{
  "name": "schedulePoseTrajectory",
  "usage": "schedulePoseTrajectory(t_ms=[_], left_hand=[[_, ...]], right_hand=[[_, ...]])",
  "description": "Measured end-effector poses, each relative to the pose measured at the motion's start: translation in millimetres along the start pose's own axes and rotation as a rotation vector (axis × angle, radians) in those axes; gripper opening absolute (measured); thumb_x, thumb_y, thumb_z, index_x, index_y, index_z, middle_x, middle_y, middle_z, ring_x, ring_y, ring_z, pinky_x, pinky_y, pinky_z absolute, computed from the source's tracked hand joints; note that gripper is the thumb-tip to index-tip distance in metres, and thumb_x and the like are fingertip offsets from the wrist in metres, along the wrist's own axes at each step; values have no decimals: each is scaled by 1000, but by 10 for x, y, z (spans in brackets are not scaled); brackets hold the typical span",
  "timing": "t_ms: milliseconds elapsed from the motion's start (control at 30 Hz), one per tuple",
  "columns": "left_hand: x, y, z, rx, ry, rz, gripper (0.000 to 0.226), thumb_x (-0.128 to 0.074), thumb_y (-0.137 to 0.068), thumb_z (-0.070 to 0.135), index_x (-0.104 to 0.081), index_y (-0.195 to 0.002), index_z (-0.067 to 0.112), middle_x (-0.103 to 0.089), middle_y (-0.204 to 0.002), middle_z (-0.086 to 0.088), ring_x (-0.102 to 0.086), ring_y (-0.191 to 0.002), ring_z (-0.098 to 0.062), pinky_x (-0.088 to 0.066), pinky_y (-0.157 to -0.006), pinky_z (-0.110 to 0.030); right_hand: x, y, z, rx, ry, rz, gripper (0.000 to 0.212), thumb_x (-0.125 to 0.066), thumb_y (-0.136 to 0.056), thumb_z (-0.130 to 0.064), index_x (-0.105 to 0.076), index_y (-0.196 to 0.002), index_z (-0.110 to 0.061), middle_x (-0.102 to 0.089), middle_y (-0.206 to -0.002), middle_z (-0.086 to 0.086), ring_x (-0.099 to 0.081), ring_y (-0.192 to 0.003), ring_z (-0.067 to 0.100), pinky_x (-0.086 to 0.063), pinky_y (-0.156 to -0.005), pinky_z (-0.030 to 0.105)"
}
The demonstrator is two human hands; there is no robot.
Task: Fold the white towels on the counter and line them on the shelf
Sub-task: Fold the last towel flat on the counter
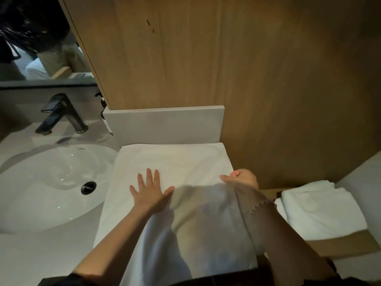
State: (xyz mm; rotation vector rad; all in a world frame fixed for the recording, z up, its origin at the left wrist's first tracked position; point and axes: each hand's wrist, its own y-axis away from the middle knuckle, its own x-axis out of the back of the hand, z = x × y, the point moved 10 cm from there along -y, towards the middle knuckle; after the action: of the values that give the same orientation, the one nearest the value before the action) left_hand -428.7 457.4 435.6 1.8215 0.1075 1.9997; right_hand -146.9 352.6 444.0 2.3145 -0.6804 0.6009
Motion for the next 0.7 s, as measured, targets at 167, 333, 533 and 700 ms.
schedulePoseTrajectory(t_ms=[167, 333, 533, 700], left_hand=[[-40, -19, -6, 8, 1, 46, 79, -16, -91, 67, 10, -150, 21, 23, -156, -3, 19, -143, -31, 6, -112, -57], [-4, -42, -44, 19, 24, 75, 76, -16, -90, 67, 7, -150, 26, 20, -157, 0, 19, -143, -27, 7, -112, -57], [4, -66, -110, 37, 39, 43, 72, -19, -92, 64, 7, -150, 29, 20, -157, 2, 19, -144, -26, 6, -112, -56], [117, -63, -225, 0, 78, 108, 68, -20, -97, 54, 1, -151, 18, 12, -158, -2, 12, -145, -22, 2, -116, -47]], right_hand=[[-55, 14, 19, 59, 89, -12, 26, -64, -83, -30, -52, -65, -16, -56, -75, 0, -55, -73, 17, -43, -62, 25], [8, -11, -16, 105, 48, -16, 14, -54, -88, -25, -60, -87, -13, -62, -89, 2, -59, -88, 20, -48, -75, 33], [78, -47, 14, 70, 30, 0, 25, -59, -83, -22, -47, -63, -16, -53, -68, -1, -51, -69, 16, -38, -60, 28], [125, 28, 190, 1, 28, 36, 31, -71, -75, -35, -52, -60, -16, -58, -65, 0, -57, -71, 18, -50, -70, 33]])
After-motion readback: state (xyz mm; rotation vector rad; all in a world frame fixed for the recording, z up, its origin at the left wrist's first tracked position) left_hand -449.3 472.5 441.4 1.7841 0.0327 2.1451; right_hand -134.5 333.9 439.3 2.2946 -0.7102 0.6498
